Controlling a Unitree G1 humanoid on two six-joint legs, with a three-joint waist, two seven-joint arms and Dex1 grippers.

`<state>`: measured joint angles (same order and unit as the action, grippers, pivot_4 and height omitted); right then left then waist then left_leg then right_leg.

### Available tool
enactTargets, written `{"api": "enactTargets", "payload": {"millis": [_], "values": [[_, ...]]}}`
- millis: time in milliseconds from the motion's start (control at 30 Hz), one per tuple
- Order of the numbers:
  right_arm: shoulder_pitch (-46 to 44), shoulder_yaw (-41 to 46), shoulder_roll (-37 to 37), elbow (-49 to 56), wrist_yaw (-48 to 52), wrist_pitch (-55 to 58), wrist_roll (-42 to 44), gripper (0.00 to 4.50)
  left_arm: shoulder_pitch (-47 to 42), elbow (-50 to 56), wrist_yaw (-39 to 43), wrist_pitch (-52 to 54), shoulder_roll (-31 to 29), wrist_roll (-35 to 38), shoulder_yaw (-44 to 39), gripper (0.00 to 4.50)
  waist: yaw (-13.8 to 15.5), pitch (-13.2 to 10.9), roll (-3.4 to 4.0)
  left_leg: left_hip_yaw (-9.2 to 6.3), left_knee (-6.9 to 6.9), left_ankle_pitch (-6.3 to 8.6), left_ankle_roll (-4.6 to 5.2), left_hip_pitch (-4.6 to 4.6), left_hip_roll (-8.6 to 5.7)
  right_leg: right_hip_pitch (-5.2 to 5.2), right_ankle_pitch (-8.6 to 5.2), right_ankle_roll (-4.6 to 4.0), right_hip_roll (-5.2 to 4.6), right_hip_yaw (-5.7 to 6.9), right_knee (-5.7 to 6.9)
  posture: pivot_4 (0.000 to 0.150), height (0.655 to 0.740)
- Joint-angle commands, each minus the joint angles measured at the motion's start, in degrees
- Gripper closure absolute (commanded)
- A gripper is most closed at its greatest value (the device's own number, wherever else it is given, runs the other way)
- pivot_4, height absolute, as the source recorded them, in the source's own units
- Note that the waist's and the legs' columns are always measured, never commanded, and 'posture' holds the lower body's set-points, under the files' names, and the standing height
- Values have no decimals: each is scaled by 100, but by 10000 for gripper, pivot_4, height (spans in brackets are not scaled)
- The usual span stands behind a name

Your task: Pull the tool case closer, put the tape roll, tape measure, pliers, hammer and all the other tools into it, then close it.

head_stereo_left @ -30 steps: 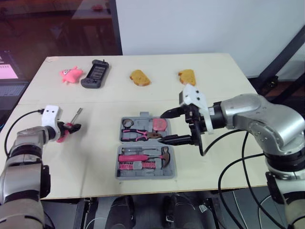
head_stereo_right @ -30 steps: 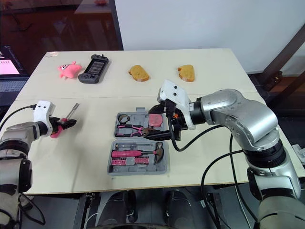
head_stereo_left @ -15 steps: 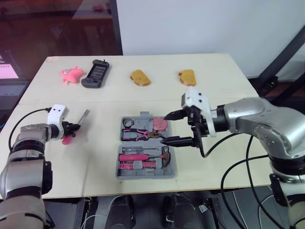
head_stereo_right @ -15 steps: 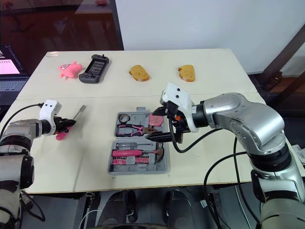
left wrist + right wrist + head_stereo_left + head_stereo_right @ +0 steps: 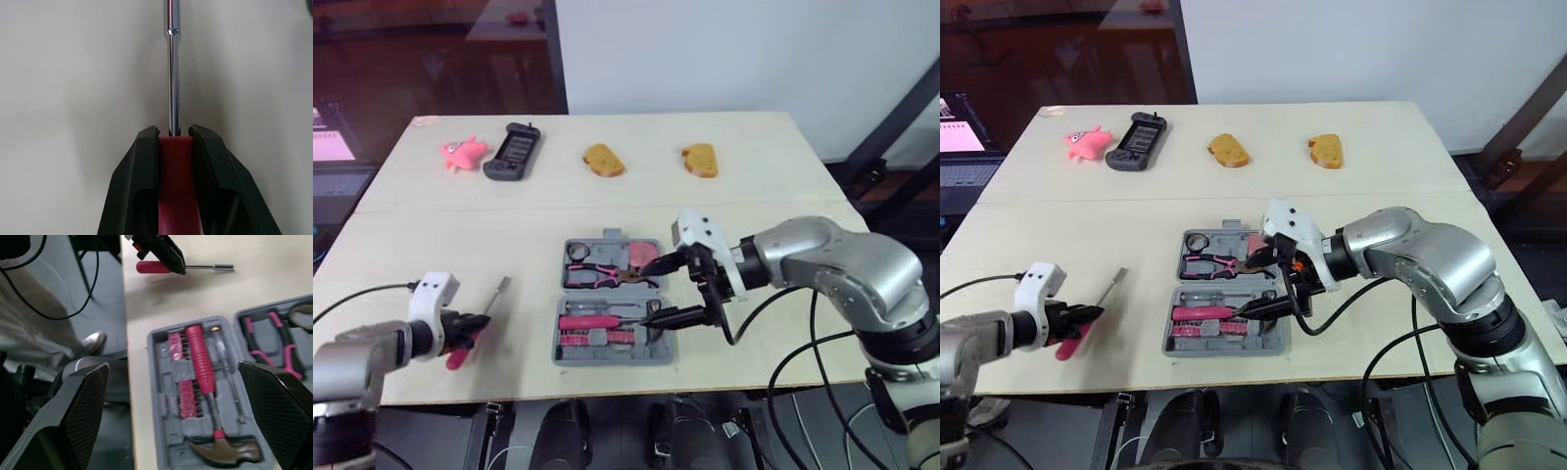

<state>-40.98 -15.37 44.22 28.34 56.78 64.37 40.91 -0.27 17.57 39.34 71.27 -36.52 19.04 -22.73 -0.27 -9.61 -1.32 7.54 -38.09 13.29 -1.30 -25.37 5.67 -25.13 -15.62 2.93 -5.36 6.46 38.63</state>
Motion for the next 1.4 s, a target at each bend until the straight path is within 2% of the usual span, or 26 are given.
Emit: {"api": "enactTargets", "payload": {"millis": [33,233,467,533,567,733,1000,1167,1267,1400], "values": [[-8,-106,-13,4,42,-255,-166,0,254,1057,-521,613,520,226,-295,40695,-12,1,1,-2,0,0,0,0,-1,0,0,0,-2,0,-1,1500,7188],[-18,-233,-140,-80,-20,-397,-305,0,372,1404,-848,822,867,415,-158,40695,-35,1,1,-1,0,2,3,2,-3,2,1,0,4,2,2,1500,7188],[51,-207,-199,-43,-122,-413,-398,0,443,1214,-1030,659,601,408,126,40695,-30,1,1,-1,0,2,3,2,-3,2,1,0,2,2,1,1500,7188],[108,-187,-154,-6,-161,-413,-436,0,371,1149,-1054,568,465,376,269,30453,-27,1,1,-2,0,2,3,2,-3,2,1,-1,2,2,1,1500,7188],[127,-183,-141,8,-174,-412,-445,0,357,1124,-1054,539,399,372,337,27402,-27,1,1,-2,0,2,3,2,-3,2,1,-1,2,2,1,1500,7188],[132,-112,-198,60,-283,-329,-414,0,322,1057,-1047,519,259,476,493,3488,-33,3,4,-2,0,2,3,3,-3,2,1,-1,2,2,1,1500,7188],[176,-39,-308,145,-478,-252,-347,0,459,1263,-1179,968,-148,530,835,3488,-36,5,8,-2,1,2,3,4,-3,2,1,-1,1,1,1,1500,7188],[219,-80,-391,155,-579,-275,-347,0,481,1315,-1241,1143,-128,606,738,3488,-47,6,9,-3,4,2,3,5,-3,1,1,-2,2,1,1,1500,7188],[215,-99,-432,116,-617,-308,-382,0,448,1272,-1302,1170,-95,603,758,12299,-43,5,9,-3,4,2,3,5,-3,1,1,-2,2,0,1,1500,7188],[205,-110,-430,81,-628,-330,-422,0,457,1316,-1330,1284,-109,662,848,30701,-36,6,9,-3,4,2,3,5,-3,1,1,-2,1,1,1,1500,7188]]}}
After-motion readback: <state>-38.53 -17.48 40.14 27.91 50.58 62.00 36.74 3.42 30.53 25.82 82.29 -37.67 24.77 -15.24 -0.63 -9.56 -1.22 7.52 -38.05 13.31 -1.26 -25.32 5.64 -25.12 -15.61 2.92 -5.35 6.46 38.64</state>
